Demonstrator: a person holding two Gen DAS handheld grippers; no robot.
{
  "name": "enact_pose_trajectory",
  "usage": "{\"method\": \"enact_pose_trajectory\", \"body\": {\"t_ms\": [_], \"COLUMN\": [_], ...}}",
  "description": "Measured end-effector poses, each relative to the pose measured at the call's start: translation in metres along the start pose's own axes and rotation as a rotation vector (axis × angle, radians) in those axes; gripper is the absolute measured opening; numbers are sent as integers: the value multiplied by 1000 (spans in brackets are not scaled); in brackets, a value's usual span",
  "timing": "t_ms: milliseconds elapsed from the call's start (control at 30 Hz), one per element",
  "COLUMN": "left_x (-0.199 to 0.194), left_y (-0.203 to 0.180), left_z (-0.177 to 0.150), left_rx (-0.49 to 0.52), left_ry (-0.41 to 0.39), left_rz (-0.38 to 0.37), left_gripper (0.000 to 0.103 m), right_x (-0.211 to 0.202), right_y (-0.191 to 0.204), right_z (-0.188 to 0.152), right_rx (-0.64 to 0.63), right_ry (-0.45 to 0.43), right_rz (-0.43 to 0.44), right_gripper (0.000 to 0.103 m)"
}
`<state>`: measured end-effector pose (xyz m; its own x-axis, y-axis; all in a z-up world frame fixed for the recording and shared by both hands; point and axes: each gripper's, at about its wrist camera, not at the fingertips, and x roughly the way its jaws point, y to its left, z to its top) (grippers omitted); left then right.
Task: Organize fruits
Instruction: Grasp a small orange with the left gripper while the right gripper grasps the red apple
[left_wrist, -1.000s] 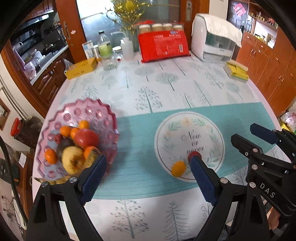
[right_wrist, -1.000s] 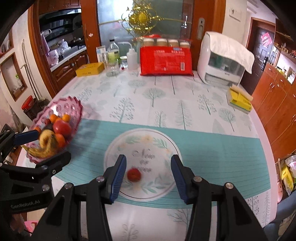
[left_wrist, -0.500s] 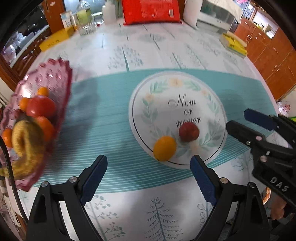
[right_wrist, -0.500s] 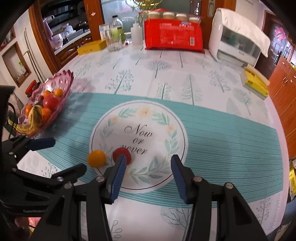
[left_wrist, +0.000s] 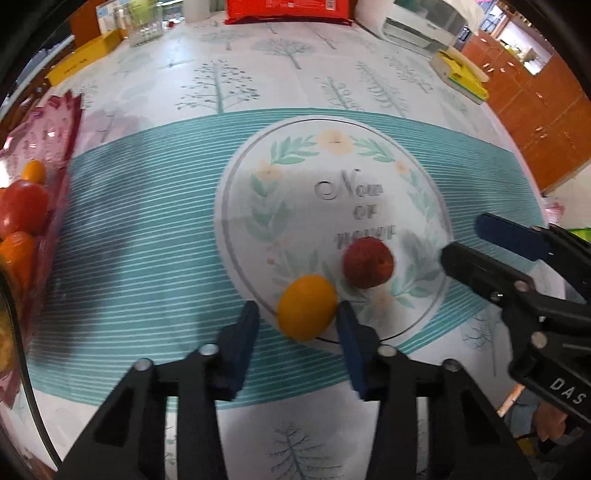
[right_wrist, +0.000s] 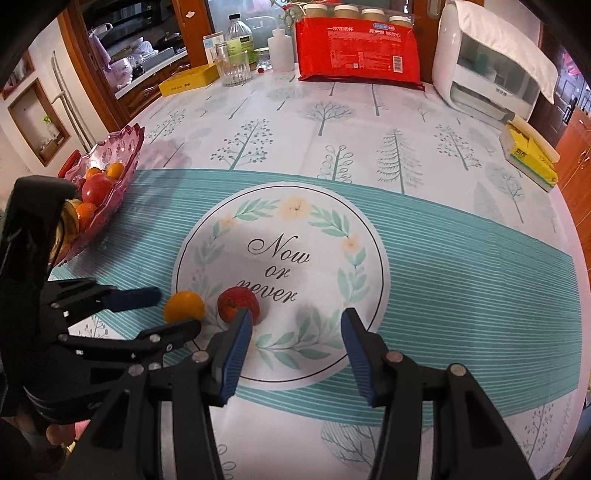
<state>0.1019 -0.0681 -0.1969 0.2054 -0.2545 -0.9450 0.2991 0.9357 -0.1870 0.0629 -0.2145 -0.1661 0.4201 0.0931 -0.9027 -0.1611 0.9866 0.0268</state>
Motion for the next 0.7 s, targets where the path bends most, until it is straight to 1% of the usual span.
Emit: {"method": "enact_pose_trajectory", "body": {"t_ms": [67, 167, 500, 700], "left_x": [2, 4, -7, -16], "left_y": [-4, -7, 22, 31], "left_z": [1, 2, -2, -7], "left_rx": [12, 23, -64, -82], "left_ry": [-3, -9, -20, -35], "left_rz": [-7, 9, 33, 32], "left_gripper": [30, 29, 29, 29], "right_x": [1, 5, 20, 36], "right_y": [0, 2, 19, 26], "right_z": [1, 3, 5, 9], "right_rx": [-4, -14, -59, -63], "right_ry": [2, 10, 54, 92], "right_rz": [8, 24, 80, 95], "right_gripper": [51, 51, 51, 51]}}
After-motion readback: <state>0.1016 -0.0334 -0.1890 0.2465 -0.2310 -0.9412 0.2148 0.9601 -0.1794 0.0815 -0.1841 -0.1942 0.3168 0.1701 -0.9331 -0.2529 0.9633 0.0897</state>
